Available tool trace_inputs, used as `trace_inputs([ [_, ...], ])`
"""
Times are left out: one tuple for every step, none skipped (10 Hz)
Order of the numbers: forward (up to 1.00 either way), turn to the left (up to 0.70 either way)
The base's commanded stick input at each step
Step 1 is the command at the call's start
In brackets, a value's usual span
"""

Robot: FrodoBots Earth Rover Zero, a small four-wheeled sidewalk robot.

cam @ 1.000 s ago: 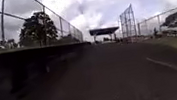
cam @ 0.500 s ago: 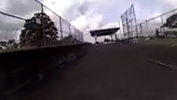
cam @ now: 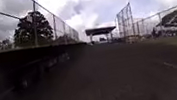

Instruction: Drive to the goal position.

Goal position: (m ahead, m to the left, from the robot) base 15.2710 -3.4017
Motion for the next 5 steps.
trace_inputs([
  [0.85,0.00],
  [0.85,0.00],
  [0.85,0.00],
  [0.85,0.00],
  [0.85,0.00],
])
